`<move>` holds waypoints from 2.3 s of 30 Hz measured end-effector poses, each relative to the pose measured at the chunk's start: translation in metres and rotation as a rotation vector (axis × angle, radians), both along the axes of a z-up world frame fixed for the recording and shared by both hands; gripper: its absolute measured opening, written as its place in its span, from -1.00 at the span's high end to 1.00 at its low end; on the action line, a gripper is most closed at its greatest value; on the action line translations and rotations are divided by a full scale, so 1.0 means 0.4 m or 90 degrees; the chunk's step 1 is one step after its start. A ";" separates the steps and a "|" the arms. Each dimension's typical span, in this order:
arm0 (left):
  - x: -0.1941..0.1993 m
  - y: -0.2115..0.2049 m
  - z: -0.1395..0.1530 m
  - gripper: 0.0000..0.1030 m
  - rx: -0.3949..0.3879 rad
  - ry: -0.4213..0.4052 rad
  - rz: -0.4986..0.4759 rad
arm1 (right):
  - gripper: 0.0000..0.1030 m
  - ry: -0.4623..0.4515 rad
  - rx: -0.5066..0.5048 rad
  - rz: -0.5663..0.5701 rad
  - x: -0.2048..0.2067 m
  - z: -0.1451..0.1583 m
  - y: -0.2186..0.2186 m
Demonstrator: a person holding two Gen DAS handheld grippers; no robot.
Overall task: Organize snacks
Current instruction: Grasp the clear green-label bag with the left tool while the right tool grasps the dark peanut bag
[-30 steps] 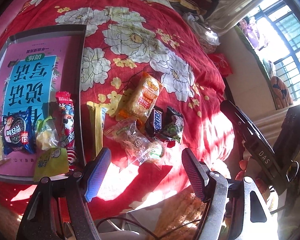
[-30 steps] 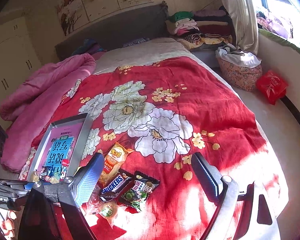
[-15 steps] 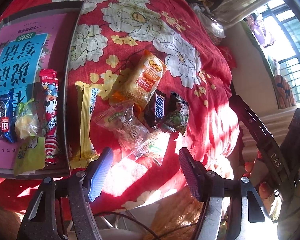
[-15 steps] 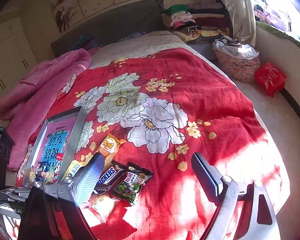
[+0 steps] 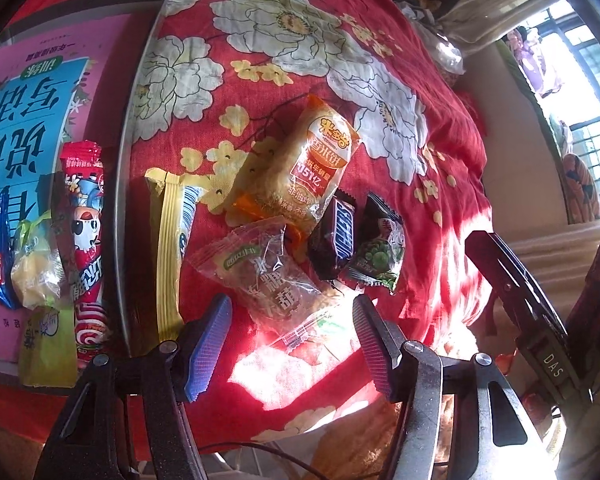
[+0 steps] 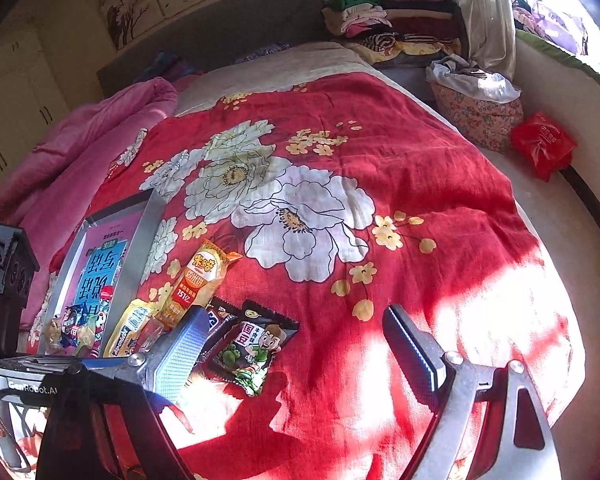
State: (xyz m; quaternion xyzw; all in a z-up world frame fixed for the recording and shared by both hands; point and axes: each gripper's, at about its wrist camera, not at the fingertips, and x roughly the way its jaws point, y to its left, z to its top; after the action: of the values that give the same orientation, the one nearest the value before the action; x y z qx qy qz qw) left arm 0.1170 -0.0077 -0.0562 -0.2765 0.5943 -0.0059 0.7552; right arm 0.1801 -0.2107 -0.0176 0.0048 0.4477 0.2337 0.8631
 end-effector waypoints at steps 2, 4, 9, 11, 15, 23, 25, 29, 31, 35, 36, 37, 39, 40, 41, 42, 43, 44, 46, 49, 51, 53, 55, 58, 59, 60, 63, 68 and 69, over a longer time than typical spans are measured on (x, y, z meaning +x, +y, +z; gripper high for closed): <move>0.004 0.003 -0.009 -0.10 -0.001 0.004 0.002 | -0.72 0.009 -0.011 0.005 0.001 -0.013 0.006; 0.005 0.005 -0.015 -0.07 0.004 0.007 0.002 | -0.72 0.016 -0.020 0.011 0.002 -0.025 0.013; 0.006 0.010 -0.023 -0.06 0.008 0.006 0.003 | -0.72 0.044 -0.031 0.026 0.004 -0.062 0.039; 0.007 0.012 -0.024 -0.07 0.017 0.005 0.003 | -0.72 0.056 -0.035 0.032 0.006 -0.078 0.050; 0.010 0.017 -0.027 -0.07 0.023 0.003 0.005 | -0.70 0.081 -0.043 0.036 0.014 -0.113 0.071; 0.013 0.030 -0.038 -0.11 0.022 0.005 0.017 | -0.48 0.105 -0.043 0.041 0.029 -0.149 0.090; 0.015 0.026 -0.039 -0.11 0.028 0.004 0.016 | -0.44 0.103 -0.043 0.046 0.032 -0.151 0.098; 0.026 0.026 -0.041 -0.10 0.038 0.004 0.019 | -0.32 0.108 -0.043 0.059 0.039 -0.161 0.120; 0.031 0.025 -0.041 -0.10 0.047 0.003 0.021 | -0.31 0.106 -0.049 0.063 0.041 -0.166 0.128; 0.041 0.027 -0.043 -0.10 0.058 0.004 0.023 | -0.30 0.110 -0.049 0.066 0.044 -0.178 0.133; 0.044 0.027 -0.043 -0.10 0.061 0.004 0.024 | -0.30 0.111 -0.048 0.066 0.046 -0.181 0.131; 0.046 0.027 -0.043 -0.10 0.064 0.004 0.025 | -0.29 0.110 -0.047 0.066 0.046 -0.183 0.130; 0.048 0.028 -0.043 -0.10 0.067 0.005 0.027 | -0.15 0.105 -0.044 0.069 0.044 -0.181 0.125; 0.049 0.028 -0.044 -0.10 0.067 0.005 0.029 | -0.08 0.102 -0.040 0.070 0.043 -0.177 0.120; 0.050 0.029 -0.044 -0.10 0.067 0.004 0.031 | 0.05 0.101 -0.034 0.070 0.043 -0.174 0.113; 0.049 0.031 -0.044 -0.10 0.067 0.003 0.033 | 0.14 0.102 -0.029 0.070 0.044 -0.173 0.106; 0.050 0.032 -0.044 -0.10 0.069 0.003 0.034 | 0.17 0.103 -0.024 0.068 0.044 -0.170 0.100; 0.050 0.033 -0.043 -0.10 0.070 0.002 0.036 | 0.23 0.102 -0.020 0.067 0.044 -0.169 0.092; 0.051 0.034 -0.043 -0.09 0.072 0.001 0.038 | 0.24 0.101 -0.016 0.065 0.042 -0.168 0.086; 0.053 0.039 -0.042 -0.03 0.077 0.000 0.043 | 0.27 0.092 -0.016 0.069 0.039 -0.162 0.090; 0.050 0.047 -0.039 0.03 0.077 -0.003 0.047 | 0.31 0.089 -0.008 0.073 0.038 -0.157 0.088; 0.046 0.054 -0.037 0.08 0.069 -0.011 0.051 | 0.34 0.087 -0.003 0.072 0.037 -0.152 0.084; 0.041 0.063 -0.035 0.13 0.057 -0.016 0.052 | 0.35 0.086 0.003 0.071 0.036 -0.148 0.080; 0.035 0.074 -0.034 0.16 0.042 -0.020 0.057 | 0.36 0.086 0.006 0.069 0.035 -0.145 0.076; 0.033 0.077 -0.032 0.17 0.038 -0.022 0.059 | 0.36 0.085 0.008 0.068 0.034 -0.143 0.076; 0.031 0.078 -0.030 0.18 0.038 -0.024 0.059 | 0.37 0.083 0.010 0.069 0.034 -0.141 0.077; 0.025 0.081 -0.021 0.19 0.039 -0.034 0.058 | 0.39 0.078 0.013 0.077 0.030 -0.132 0.083; 0.012 0.084 0.000 0.20 0.037 -0.051 0.053 | 0.40 0.081 0.006 0.081 0.032 -0.141 0.094; 0.009 0.084 0.005 0.20 0.038 -0.055 0.052 | 0.40 0.083 0.008 0.081 0.033 -0.142 0.094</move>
State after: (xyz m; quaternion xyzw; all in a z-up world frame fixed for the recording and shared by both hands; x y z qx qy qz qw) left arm 0.1206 0.0259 -0.0543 -0.2773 0.5494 0.0310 0.7876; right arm 0.1934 -0.1731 -0.0745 -0.0028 0.5009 0.2897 0.8156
